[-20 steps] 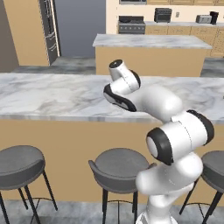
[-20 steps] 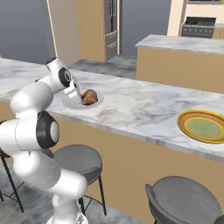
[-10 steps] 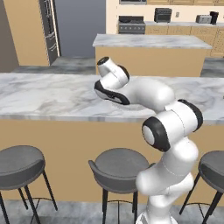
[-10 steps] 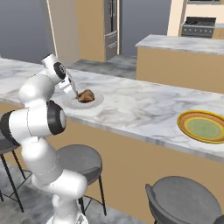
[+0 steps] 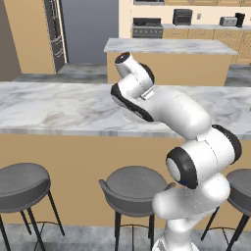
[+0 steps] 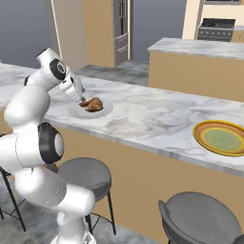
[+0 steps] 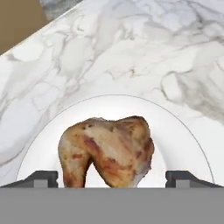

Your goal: Take the chicken drumsticks from the pan and place one on each plate on the dining counter.

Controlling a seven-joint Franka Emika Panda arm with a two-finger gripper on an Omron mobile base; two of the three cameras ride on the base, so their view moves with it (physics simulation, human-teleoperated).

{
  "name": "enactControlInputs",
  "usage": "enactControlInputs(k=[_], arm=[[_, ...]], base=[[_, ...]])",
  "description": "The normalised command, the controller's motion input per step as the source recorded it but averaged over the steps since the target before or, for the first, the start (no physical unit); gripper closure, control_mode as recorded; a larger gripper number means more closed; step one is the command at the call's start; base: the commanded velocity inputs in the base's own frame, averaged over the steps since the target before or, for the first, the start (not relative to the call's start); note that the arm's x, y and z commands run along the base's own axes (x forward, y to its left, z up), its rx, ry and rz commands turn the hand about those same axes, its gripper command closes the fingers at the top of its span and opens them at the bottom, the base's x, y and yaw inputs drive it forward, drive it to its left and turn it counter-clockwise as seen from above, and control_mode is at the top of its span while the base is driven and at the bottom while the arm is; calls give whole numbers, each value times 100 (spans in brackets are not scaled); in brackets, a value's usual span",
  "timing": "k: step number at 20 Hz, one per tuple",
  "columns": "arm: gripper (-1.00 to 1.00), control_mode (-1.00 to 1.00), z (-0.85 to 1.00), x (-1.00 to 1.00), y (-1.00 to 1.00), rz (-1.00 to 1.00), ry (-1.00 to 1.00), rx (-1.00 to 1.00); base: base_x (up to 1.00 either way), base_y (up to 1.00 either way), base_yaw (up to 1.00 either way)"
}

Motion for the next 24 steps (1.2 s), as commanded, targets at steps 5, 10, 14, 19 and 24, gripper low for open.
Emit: enactControlInputs(k=[5, 10, 14, 19, 24], arm=[[-100, -100, 0, -100, -90, -6, -47, 0], [-100, -100, 0, -100, -67, -8, -41, 8], [-100, -100, 0, -100, -37, -5, -27, 15], [-100, -100, 3, -100, -12, -4, -7, 8], [-100, -100, -1, -52, 0, -1, 35, 19]], base=[[0, 0, 0], [0, 0, 0], [0, 0, 0], [0, 0, 0], [0, 0, 0]])
